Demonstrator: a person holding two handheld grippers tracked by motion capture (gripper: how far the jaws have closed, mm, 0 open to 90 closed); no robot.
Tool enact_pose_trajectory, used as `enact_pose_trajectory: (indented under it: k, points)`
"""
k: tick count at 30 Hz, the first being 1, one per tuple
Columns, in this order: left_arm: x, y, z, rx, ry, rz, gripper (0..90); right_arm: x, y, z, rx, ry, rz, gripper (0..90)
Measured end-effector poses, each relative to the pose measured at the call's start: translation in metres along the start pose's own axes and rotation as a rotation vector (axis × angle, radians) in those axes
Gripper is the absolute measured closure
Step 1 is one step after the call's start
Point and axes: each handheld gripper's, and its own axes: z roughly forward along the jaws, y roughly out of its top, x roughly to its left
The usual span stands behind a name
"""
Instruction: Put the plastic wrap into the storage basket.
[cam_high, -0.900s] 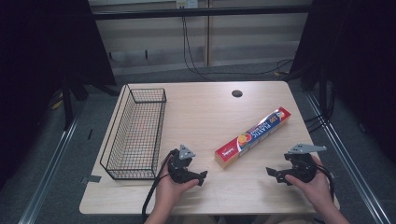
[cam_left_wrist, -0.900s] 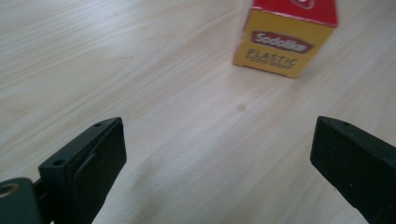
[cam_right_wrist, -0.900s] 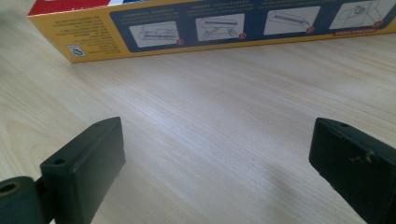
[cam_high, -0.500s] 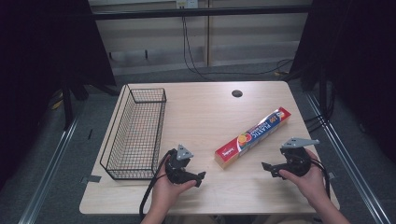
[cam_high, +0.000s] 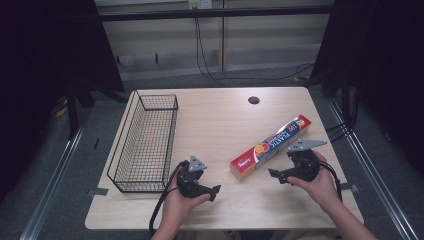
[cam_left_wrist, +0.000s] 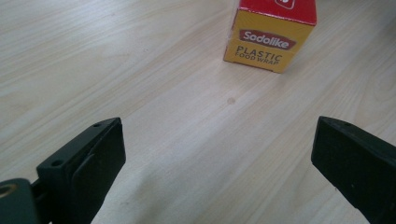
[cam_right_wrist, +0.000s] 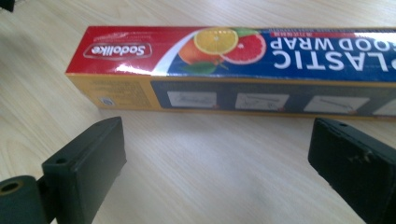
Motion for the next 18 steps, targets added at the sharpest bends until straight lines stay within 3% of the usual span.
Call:
enact_pose_trajectory:
  k: [7,10,12,18]
  points:
    - [0.0,0.0,0.002,0.017,-0.01,0.002,2.9,0.002,0.013,0.012,0.02,0.039,-0.03,5.9]
    - [-0.001,0.0,0.002,0.012,-0.02,0.002,2.7,0.002,0.014,0.014,0.025,0.031,-0.025,5.9]
    - [-0.003,0.0,0.004,0.014,-0.028,0.006,2.5,0.001,0.016,0.014,0.025,0.025,0.011,5.9]
    - [-0.008,0.003,0.008,0.015,-0.057,0.011,1.3,-0.004,0.016,0.011,0.009,0.018,0.015,5.6]
